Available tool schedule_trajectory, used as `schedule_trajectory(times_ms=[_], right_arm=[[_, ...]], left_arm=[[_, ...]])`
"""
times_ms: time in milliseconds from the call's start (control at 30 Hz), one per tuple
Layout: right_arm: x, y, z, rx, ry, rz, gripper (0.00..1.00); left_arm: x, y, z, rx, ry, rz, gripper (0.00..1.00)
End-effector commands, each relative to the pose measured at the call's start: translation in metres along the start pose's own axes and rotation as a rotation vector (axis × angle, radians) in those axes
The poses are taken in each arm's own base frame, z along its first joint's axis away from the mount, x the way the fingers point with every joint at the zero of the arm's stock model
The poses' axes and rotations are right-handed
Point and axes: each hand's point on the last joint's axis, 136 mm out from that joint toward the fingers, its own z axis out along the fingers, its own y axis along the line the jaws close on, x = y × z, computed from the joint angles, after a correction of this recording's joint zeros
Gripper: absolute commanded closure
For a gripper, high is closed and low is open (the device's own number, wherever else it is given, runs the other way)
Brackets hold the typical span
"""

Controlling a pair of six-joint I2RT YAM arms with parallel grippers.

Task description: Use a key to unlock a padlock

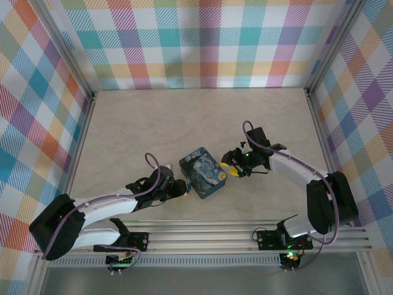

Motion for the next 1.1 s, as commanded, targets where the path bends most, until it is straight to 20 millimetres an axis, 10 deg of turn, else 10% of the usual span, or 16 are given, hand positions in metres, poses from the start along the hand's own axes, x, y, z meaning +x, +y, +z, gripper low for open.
schedule_trajectory(times_ms=[0, 667, 1067], right_arm=[[-0.004, 0.009, -0.007, -0.030, -0.006, -0.028, 0.49], [-0.009, 0.004, -0.016, -0.033, -0.036, -0.001, 0.49], [-0.010, -0.005, -0.017, -0.029, -0.064, 0.036, 0.49]], left_arm=[[0.005, -0.016, 0.008, 0.100, 0.060, 0.039, 0.61], [0.006, -0.013, 0.029, 0.126, 0.076, 0.013, 0.76], [-0.003, 0.000, -0.003, 0.087, -0.018, 0.044, 1.00]])
